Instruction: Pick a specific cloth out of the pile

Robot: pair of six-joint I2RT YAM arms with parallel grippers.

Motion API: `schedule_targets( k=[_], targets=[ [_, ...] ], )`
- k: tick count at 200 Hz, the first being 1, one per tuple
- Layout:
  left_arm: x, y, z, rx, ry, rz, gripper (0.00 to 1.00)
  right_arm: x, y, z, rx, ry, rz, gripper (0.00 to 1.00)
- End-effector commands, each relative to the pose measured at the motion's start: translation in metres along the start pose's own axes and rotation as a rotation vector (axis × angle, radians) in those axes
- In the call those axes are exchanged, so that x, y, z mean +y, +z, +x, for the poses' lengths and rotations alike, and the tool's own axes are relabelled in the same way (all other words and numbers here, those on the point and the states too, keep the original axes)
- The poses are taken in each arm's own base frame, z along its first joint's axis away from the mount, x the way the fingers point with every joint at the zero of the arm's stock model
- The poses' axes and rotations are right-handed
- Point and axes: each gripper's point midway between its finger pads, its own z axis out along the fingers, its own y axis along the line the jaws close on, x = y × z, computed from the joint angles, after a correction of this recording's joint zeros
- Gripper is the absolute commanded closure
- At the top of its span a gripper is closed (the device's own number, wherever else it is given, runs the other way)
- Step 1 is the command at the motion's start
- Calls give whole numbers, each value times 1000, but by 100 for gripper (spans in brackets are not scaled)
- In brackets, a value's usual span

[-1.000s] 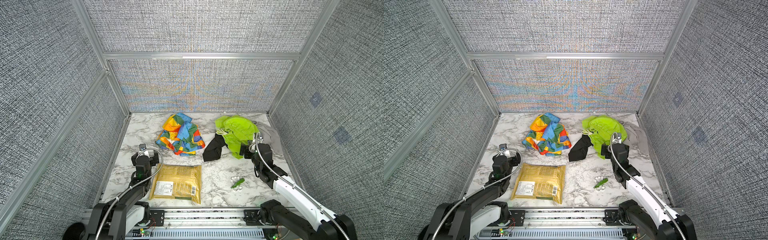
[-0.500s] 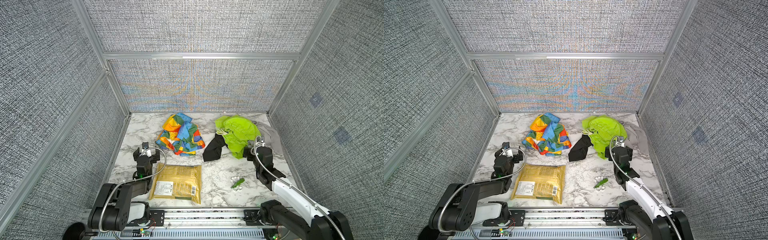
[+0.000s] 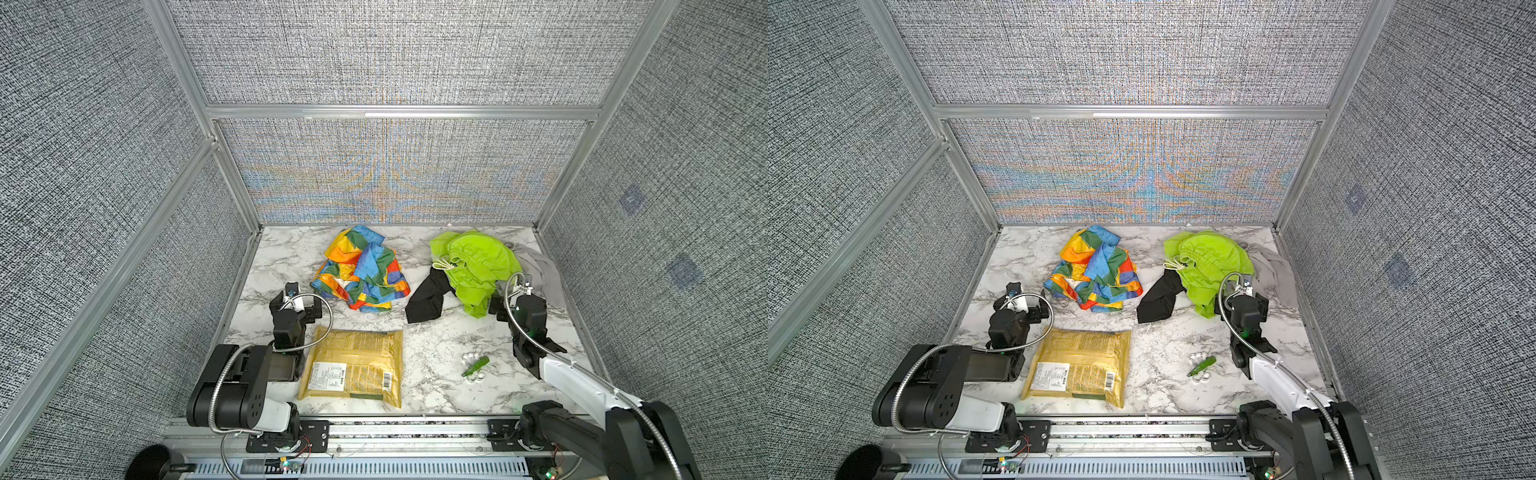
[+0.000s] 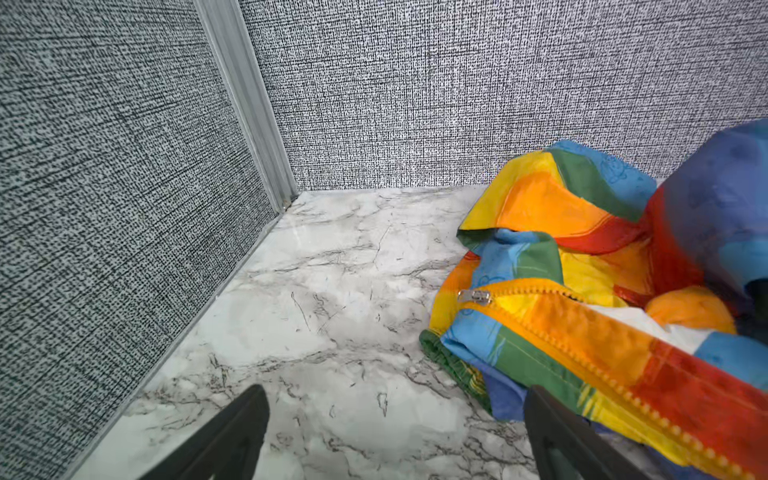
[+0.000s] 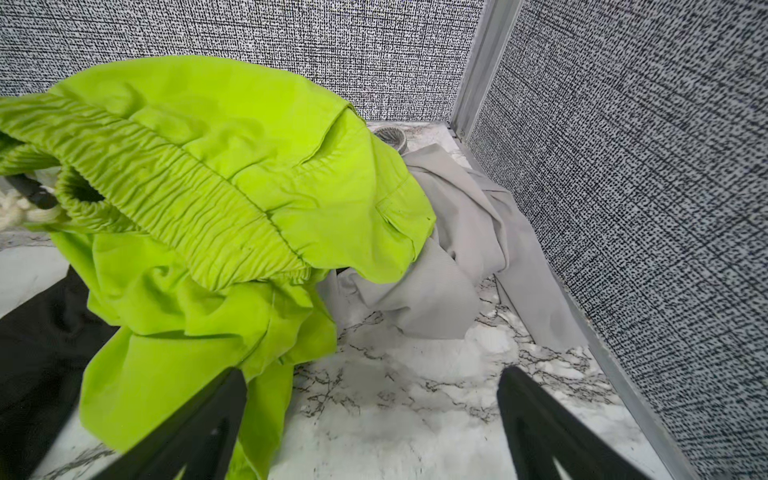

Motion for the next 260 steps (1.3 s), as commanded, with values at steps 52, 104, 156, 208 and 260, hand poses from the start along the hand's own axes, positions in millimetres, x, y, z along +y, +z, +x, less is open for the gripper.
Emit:
schedule_targets(
  k=[52, 104, 156, 208, 260],
  targets=[
    [-3, -2, -7, -70, -33, 35, 1, -4, 20, -16, -119, 11, 6, 1],
    [-2, -2, -6, -62, -36, 38, 1, -12, 26, -6, -114, 0, 32, 1],
    [-2, -2, -6, -69, -38, 39, 1, -26, 35, -3, -130, 68, 32, 1],
    [-3, -2, -6, -66, -38, 40, 1, 9, 50, 12, -114, -23, -130, 1],
    [-2, -2, -6, -66, -39, 39, 1, 4, 54, 14, -93, -7, -94, 1]
  ],
)
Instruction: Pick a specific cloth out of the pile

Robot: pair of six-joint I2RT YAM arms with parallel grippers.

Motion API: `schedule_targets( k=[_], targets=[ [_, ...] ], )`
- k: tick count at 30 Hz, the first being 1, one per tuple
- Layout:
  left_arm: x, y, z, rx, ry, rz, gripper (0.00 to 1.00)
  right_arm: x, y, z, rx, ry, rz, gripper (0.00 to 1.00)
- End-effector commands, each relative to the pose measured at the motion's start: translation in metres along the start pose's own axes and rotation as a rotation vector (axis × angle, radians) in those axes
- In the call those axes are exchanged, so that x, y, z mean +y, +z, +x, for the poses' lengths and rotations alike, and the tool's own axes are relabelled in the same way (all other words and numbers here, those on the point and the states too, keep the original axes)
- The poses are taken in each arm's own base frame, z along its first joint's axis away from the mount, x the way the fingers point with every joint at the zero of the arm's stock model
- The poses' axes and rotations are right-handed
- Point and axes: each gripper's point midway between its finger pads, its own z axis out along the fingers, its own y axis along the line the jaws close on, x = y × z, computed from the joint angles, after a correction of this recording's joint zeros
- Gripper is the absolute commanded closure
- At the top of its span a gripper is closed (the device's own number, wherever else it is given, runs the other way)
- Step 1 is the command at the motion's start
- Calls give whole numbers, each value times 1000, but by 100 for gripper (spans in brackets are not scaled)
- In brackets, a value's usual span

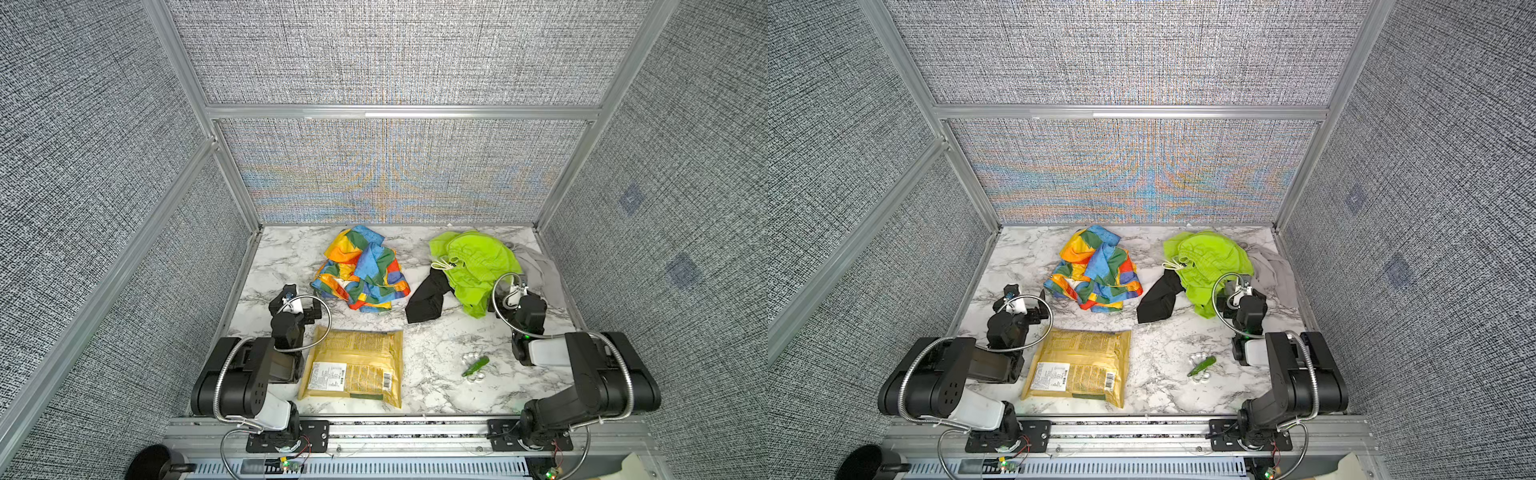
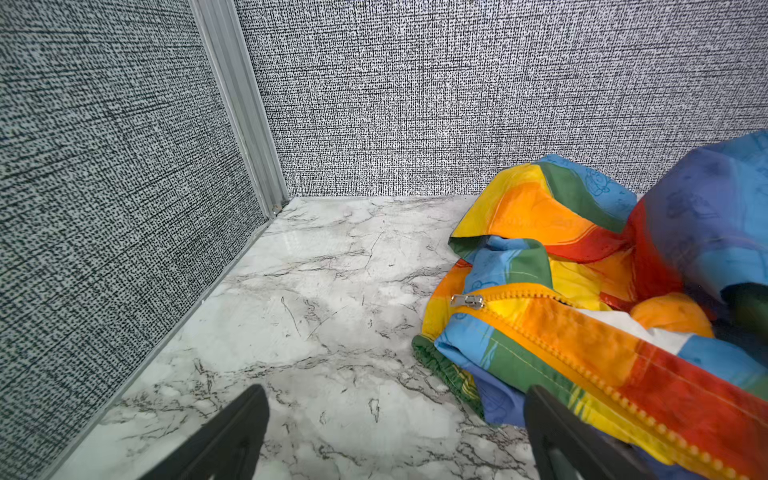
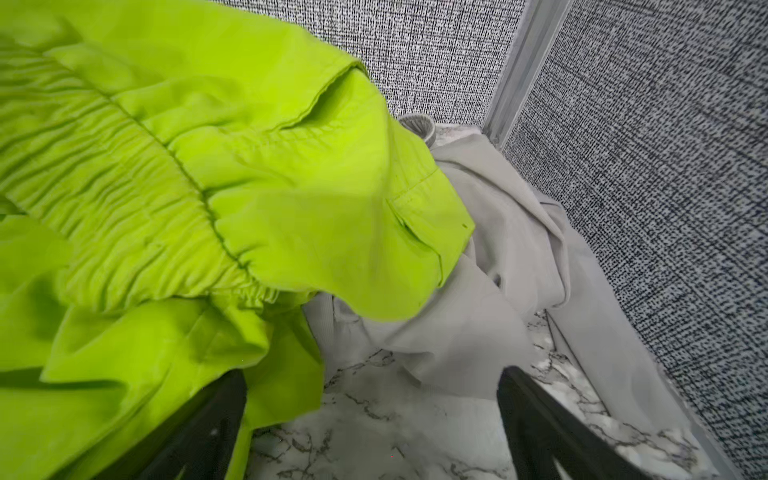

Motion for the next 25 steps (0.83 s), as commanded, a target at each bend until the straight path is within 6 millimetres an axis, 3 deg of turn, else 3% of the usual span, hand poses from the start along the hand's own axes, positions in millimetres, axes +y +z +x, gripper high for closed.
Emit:
schedule_targets(
  k=[1, 6, 11, 15, 25],
  targets=[
    [0, 0, -11, -42, -9, 3, 1, 0, 1, -11, -36, 7, 0, 1],
    [-1, 0, -11, -42, -10, 4, 1, 1, -1, -11, -43, 9, -9, 1],
    [0, 0, -11, -42, -9, 4, 1, 27, -8, -13, -79, -47, -192, 1],
    [0, 0, -11, -43, -9, 4, 1, 10, 3, -11, -29, 2, -90, 1],
    [-1, 1, -11, -42, -10, 5, 1, 10, 3, -12, -31, 0, -86, 1]
  ],
)
